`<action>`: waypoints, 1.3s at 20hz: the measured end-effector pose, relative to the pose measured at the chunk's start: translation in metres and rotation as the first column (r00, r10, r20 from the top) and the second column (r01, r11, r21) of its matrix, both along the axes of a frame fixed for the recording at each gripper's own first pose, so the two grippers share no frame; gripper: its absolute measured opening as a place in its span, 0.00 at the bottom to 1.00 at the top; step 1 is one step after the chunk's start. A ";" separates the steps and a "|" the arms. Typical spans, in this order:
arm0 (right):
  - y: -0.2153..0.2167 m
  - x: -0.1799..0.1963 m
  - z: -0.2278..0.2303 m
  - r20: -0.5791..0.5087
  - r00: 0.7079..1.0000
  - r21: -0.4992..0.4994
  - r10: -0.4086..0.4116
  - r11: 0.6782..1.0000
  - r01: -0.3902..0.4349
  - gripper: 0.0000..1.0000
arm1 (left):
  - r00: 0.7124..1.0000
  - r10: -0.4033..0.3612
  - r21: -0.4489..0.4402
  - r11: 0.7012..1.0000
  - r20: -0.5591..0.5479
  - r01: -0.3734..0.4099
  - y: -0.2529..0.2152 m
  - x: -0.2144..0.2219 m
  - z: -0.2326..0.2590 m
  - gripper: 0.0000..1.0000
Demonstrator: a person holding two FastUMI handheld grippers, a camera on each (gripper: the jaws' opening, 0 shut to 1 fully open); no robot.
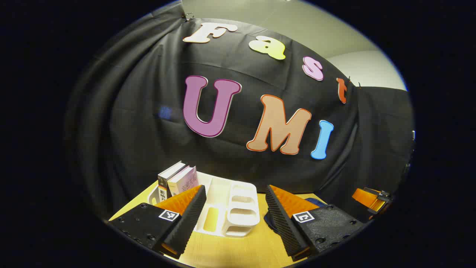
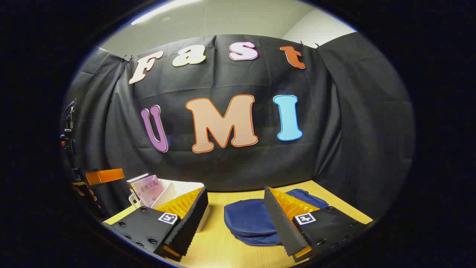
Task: Open the schoolbag, grab two books from the bookshelf and put them into the schoolbag.
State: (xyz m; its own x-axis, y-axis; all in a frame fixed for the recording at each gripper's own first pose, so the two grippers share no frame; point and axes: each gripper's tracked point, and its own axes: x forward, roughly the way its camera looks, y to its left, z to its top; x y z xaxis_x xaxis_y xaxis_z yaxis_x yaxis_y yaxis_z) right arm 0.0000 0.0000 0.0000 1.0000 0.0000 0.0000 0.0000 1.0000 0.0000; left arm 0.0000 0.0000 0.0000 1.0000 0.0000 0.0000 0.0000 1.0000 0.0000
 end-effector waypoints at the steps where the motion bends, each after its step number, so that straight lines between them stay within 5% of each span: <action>1: -0.004 0.000 0.001 0.002 1.000 0.001 -0.008 1.000 0.008 0.96 | 1.000 -0.007 0.016 1.000 -0.003 0.007 -0.003 0.000 -0.001 0.95; 7: -0.001 -0.005 0.001 0.008 1.000 -0.013 -0.014 1.000 0.014 0.96 | 0.999 -0.029 0.057 0.998 -0.025 0.030 -0.007 -0.008 -0.009 0.94; 21: -0.006 0.015 -0.011 -0.013 1.000 -0.041 -0.015 0.999 0.014 0.95 | 0.997 0.062 0.064 0.996 -0.054 -0.059 0.026 -0.020 -0.021 0.94; 26: -0.020 0.027 -0.023 -0.033 0.999 -0.148 -0.025 0.989 0.020 0.95 | 0.995 0.070 0.057 0.996 -0.070 -0.066 0.030 -0.016 -0.025 0.94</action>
